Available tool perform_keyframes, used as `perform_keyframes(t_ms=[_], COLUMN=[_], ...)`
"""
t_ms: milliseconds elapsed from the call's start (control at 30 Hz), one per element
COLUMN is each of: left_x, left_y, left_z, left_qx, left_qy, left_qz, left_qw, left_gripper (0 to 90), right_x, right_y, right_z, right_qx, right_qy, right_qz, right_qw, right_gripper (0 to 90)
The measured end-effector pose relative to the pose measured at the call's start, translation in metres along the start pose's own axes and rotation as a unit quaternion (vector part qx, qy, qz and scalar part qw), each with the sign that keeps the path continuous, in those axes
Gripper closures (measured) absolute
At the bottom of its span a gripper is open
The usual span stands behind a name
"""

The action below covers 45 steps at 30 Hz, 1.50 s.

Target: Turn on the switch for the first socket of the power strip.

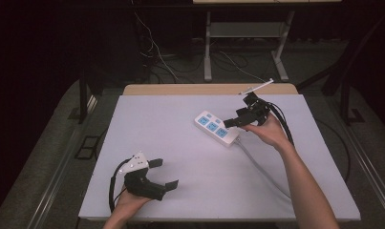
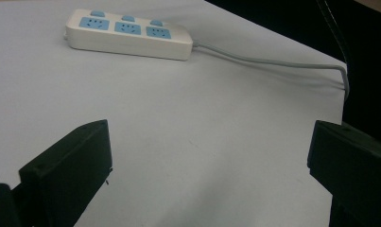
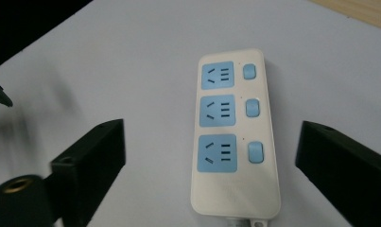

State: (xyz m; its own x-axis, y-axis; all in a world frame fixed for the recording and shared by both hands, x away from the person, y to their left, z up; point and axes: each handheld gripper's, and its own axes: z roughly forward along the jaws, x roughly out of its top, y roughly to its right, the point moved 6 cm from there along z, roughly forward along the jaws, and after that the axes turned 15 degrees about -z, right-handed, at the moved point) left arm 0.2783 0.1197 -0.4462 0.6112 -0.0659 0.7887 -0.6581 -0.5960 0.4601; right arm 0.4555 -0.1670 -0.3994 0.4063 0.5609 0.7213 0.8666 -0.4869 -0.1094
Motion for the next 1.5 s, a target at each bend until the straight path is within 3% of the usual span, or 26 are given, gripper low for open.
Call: perform_keyframes(t_ms=[67, 133, 167, 233, 433, 667, 1233, 1500], left_x=[0.0, 0.0, 0.0, 0.0, 0.0, 0.001, 0.001, 0.001], left_y=[0.0, 0.0, 0.0, 0.0, 0.0, -0.001, -0.001, -0.002], left_z=[0.0, 0.0, 0.0, 0.0, 0.0, -0.001, -0.001, -0.001], left_qx=[0.0, 0.0, 0.0, 0.001, 0.002, 0.003, 0.003, 0.003], left_qy=[0.0, 0.0, 0.0, 0.001, 0.002, 0.008, 0.005, 0.006], left_qz=[0.0, 0.0, 0.0, 0.002, 0.002, 0.002, 0.003, 0.003], left_qw=[1.0, 1.0, 1.0, 1.0, 1.0, 1.0, 1.0, 1.0], left_gripper=[0.0, 0.0, 0.0, 0.0, 0.0, 0.0, 0.0, 0.0], right_x=[0.001, 0.001, 0.001, 0.0, -0.001, -0.003, -0.009, -0.012], right_y=[0.002, 0.003, 0.004, 0.006, 0.011, 0.019, 0.033, 0.035], right_z=[0.0, 0.0, 0.001, 0.002, 0.005, 0.009, 0.021, 0.027], right_qx=[-0.008, -0.01, -0.016, -0.02, -0.019, -0.016, -0.013, -0.009], right_qy=[0.008, 0.008, 0.006, 0.003, 0.011, 0.019, 0.029, 0.03], right_qz=[0.002, 0.002, 0.0, 0.001, 0.006, 0.011, 0.023, 0.029], right_qw=[0.9999, 0.9999, 0.9999, 0.9998, 0.9997, 0.9996, 0.9992, 0.9991], right_gripper=[20.6, 25.4, 34.5, 36.8, 57.4, 72.5, 89.0, 89.2])
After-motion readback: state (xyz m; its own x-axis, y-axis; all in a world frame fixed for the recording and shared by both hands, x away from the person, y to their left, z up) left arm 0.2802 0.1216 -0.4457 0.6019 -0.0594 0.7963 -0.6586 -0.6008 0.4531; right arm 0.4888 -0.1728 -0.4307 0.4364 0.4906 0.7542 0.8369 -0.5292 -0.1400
